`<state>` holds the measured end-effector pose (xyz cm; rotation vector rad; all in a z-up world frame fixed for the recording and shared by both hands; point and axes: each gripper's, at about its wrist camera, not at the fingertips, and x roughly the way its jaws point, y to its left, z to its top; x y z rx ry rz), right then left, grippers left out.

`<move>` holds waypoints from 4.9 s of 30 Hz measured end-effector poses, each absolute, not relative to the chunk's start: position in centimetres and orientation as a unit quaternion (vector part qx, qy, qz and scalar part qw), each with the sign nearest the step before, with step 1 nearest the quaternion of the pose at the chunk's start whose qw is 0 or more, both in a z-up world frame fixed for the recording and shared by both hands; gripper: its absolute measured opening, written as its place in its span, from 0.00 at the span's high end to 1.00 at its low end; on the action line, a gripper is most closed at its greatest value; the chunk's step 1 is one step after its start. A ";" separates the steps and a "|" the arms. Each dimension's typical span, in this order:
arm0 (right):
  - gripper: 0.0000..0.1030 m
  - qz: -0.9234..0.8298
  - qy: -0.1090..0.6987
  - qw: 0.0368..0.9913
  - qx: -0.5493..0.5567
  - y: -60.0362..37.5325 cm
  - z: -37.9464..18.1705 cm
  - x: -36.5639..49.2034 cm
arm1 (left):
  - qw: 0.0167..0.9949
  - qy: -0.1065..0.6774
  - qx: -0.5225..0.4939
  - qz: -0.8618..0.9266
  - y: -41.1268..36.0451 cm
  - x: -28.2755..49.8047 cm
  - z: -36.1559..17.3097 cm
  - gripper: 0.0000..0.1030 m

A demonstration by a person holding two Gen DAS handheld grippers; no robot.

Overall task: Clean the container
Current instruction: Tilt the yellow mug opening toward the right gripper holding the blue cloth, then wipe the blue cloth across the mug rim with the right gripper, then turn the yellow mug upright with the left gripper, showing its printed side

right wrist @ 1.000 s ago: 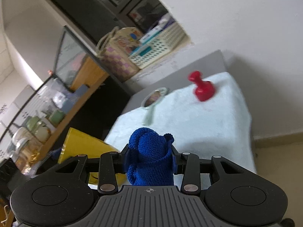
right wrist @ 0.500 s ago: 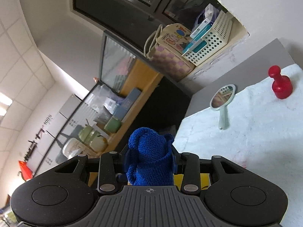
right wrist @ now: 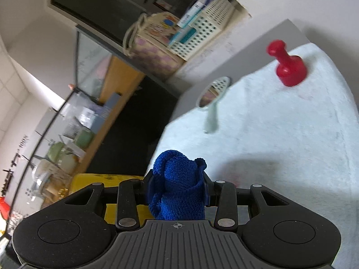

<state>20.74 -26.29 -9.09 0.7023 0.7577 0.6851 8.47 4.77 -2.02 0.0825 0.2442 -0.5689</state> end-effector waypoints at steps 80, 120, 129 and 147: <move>0.59 0.293 0.331 0.837 0.321 -27.0 -8.1 18.4 | 0.937 0.131 0.095 -0.309 2.5 10.9 -1.2 0.09; 0.58 0.255 0.327 0.875 0.250 -30.4 -6.3 14.0 | 0.971 0.212 0.001 -0.113 -3.6 8.6 0.0 0.00; 0.57 0.256 0.326 0.874 0.254 -31.1 -7.4 15.2 | 0.981 0.194 -0.009 -0.014 -6.5 9.6 -0.3 0.00; 0.57 0.262 0.320 0.871 0.266 -31.8 -7.6 15.3 | 0.976 0.190 -0.026 0.105 -9.4 12.7 -0.6 0.06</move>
